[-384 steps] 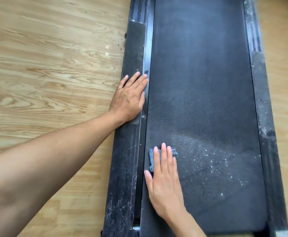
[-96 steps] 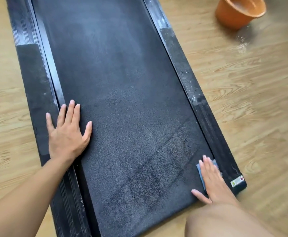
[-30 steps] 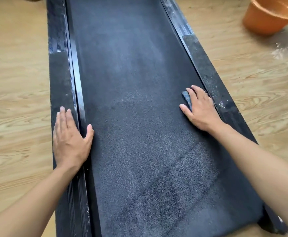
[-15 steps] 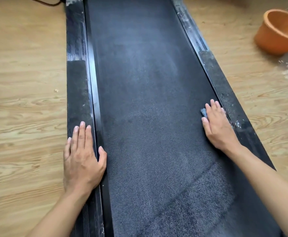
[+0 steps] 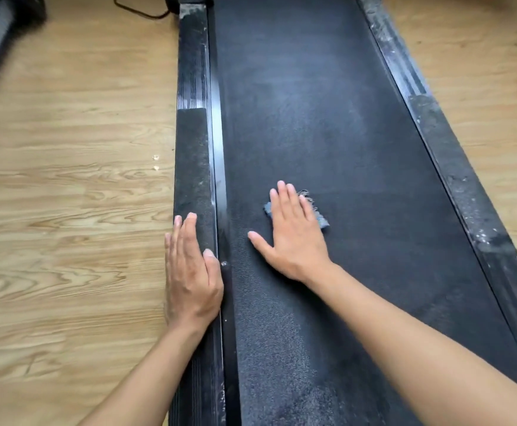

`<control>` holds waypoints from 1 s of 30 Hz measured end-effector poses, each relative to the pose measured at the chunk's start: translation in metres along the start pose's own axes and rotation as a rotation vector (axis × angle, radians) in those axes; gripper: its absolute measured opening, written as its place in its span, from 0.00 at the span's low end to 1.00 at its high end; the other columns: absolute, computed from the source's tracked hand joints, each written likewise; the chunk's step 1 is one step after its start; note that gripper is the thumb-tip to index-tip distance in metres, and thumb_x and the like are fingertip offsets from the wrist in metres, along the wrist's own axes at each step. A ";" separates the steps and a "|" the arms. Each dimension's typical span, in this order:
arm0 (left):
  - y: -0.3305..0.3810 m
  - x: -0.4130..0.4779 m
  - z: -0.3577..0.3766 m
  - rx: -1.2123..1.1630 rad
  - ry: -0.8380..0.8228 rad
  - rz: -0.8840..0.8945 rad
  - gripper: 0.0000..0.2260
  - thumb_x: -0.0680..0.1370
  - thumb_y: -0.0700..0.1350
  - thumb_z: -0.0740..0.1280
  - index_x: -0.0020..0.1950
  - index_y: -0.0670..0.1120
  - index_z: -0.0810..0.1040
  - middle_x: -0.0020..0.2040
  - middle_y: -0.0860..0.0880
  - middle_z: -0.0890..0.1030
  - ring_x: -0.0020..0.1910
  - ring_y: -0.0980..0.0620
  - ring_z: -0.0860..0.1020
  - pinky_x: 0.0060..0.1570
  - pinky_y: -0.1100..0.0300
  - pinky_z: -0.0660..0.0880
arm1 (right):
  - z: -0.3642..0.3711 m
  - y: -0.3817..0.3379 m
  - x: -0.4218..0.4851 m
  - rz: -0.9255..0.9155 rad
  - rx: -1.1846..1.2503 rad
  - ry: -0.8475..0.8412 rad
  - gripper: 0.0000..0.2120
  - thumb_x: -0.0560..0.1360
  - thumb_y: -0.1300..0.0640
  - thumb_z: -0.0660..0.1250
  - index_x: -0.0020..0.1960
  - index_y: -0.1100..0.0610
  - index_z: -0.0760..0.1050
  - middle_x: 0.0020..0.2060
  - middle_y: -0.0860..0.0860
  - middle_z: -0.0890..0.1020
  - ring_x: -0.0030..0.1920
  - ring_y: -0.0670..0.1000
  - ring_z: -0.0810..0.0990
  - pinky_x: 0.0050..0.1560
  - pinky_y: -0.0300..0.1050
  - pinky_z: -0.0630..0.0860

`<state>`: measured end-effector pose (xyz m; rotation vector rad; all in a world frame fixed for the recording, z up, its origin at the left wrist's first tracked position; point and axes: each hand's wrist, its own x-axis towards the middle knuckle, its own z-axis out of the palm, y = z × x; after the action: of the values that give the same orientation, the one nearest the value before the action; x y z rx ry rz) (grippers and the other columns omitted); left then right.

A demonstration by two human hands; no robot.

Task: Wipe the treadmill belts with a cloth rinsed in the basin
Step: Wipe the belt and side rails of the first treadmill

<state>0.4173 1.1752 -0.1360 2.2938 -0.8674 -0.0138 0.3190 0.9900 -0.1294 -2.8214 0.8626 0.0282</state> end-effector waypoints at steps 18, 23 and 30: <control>0.000 -0.005 -0.002 0.098 0.009 -0.049 0.23 0.82 0.50 0.53 0.75 0.43 0.66 0.78 0.43 0.69 0.81 0.42 0.61 0.82 0.43 0.51 | -0.042 0.215 -0.119 0.260 -0.063 -0.078 0.48 0.79 0.24 0.42 0.86 0.57 0.41 0.85 0.52 0.41 0.84 0.48 0.36 0.84 0.52 0.43; 0.001 -0.001 0.001 0.107 -0.024 -0.067 0.24 0.81 0.52 0.53 0.74 0.43 0.68 0.80 0.43 0.67 0.81 0.43 0.61 0.78 0.41 0.60 | -0.035 0.216 -0.136 0.494 -0.006 -0.025 0.53 0.75 0.21 0.38 0.85 0.60 0.43 0.85 0.55 0.42 0.84 0.51 0.39 0.84 0.52 0.42; 0.001 -0.002 -0.001 0.093 -0.025 -0.053 0.25 0.78 0.45 0.52 0.74 0.41 0.69 0.79 0.40 0.68 0.82 0.41 0.62 0.79 0.42 0.62 | -0.010 0.072 -0.088 0.247 0.006 -0.030 0.51 0.77 0.23 0.42 0.85 0.60 0.41 0.85 0.57 0.40 0.84 0.54 0.36 0.83 0.55 0.40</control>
<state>0.4155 1.1763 -0.1348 2.4080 -0.8361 -0.0263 0.2054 0.9783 -0.1263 -2.6833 1.1962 0.1022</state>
